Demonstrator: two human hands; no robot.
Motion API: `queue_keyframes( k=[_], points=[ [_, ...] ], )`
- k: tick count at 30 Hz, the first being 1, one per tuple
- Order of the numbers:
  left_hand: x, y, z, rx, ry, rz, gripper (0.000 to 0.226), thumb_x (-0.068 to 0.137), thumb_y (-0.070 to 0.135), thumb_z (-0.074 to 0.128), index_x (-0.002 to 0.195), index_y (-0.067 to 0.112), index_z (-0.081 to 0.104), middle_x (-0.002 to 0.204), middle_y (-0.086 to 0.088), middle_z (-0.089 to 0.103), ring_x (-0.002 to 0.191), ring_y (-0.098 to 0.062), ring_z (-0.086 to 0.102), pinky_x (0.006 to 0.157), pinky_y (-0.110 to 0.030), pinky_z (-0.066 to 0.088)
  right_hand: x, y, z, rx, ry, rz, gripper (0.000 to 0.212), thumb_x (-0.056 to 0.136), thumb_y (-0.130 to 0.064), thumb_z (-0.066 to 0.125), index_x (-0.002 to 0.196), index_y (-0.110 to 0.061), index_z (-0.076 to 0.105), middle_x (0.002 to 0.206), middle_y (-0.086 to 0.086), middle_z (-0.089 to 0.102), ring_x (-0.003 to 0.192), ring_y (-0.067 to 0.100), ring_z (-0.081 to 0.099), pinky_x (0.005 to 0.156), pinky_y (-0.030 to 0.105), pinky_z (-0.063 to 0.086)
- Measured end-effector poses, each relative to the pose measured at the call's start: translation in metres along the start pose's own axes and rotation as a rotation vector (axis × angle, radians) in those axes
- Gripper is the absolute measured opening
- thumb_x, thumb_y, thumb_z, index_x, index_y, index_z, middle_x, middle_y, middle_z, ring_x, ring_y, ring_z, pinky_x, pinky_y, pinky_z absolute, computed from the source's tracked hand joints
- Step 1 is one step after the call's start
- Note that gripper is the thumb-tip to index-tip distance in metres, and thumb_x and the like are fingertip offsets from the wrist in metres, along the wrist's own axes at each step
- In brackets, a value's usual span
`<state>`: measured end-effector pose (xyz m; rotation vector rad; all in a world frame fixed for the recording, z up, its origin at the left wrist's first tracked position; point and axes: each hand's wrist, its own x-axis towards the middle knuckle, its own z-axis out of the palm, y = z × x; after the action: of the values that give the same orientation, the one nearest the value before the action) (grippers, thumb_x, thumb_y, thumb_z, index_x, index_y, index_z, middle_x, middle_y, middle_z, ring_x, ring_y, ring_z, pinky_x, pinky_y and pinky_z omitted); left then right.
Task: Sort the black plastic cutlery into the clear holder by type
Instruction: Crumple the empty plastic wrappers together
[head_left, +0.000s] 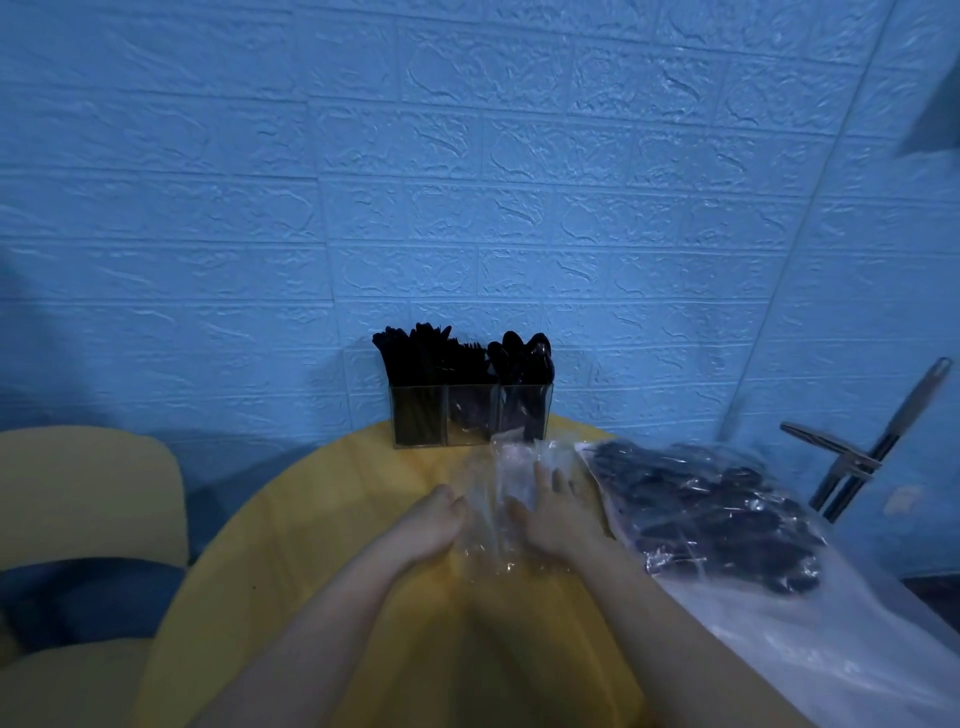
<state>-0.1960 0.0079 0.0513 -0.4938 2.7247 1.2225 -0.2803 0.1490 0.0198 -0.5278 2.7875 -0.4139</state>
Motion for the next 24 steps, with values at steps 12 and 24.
queue_keyframes(
  k=[12,24],
  points=[
    [-0.020,-0.001,0.016,-0.187,0.067,-0.039,0.046,0.100,0.040,0.037,0.133,0.008,0.044,0.129,-0.011,0.056,0.113,-0.022,0.055,0.085,-0.026,0.041,-0.040,-0.029,0.033,0.197,0.038,-0.058,0.064,0.100,-0.048,0.017,0.152,-0.015,-0.002,0.159,0.017,0.005,0.147,0.028,-0.001,0.118,0.037,0.003],
    [-0.038,0.014,0.029,-0.737,-0.081,-0.114,0.031,0.097,0.019,0.053,0.126,0.008,0.051,0.110,-0.010,0.065,0.086,-0.018,0.064,0.067,-0.022,0.054,-0.060,-0.033,0.027,1.093,0.095,0.092,0.052,0.101,-0.046,0.028,0.139,-0.014,0.044,0.130,0.010,0.054,0.118,0.025,0.052,0.103,0.038,0.040]
  ],
)
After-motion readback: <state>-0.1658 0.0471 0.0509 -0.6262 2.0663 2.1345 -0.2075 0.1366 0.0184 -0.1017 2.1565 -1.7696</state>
